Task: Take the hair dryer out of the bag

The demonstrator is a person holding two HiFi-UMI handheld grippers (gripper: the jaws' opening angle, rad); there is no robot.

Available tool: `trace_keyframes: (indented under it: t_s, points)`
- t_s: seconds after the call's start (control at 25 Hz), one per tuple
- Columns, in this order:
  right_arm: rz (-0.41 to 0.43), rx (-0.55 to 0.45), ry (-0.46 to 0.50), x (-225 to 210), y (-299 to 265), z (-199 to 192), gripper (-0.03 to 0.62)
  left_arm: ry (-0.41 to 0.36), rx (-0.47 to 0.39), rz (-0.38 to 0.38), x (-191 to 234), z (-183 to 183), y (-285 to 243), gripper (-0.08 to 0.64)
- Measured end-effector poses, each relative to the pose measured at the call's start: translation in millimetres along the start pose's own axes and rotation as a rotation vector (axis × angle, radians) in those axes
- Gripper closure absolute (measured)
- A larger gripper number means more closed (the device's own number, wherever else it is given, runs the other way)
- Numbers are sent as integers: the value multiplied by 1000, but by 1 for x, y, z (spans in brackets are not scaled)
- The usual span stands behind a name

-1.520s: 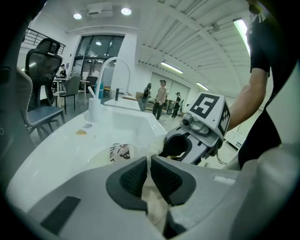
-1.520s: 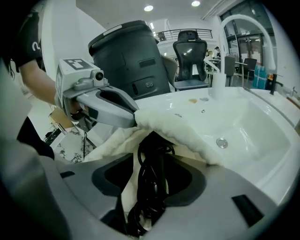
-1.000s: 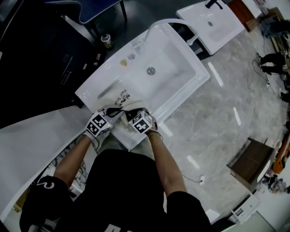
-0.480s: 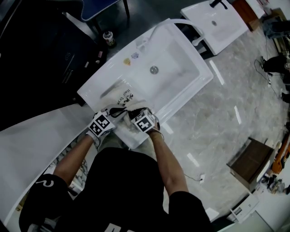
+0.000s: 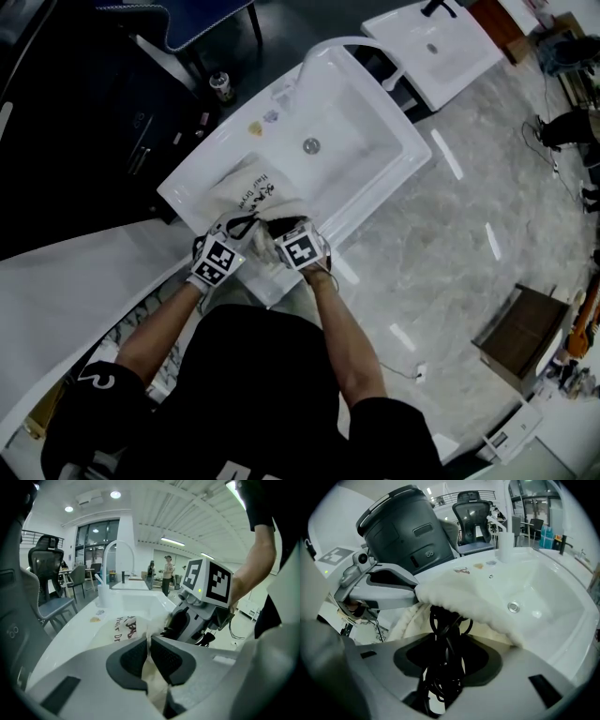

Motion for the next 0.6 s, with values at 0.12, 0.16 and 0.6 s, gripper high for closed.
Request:
trace_keyframes:
  t_s: [0.12, 0.16, 0.6]
  points:
    - [-1, -16, 6, -3, 13, -3, 428, 0, -3, 33, -3, 7, -3, 538]
    - [-2, -20, 15, -4, 18, -4, 428, -4, -6, 36, -5, 9, -4, 538]
    - [-21, -62, -83, -20, 59, -33, 431, -8, 57, 151, -10, 11, -11, 538]
Point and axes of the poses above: the fingertips, and each gripper's own axes: y backward along the fingers, x to its left, z out of its top, the point moved 5 cm from there along y, backward along the fingers, and after that the axes turned 3 degrees about y, right-handed, at the moved point
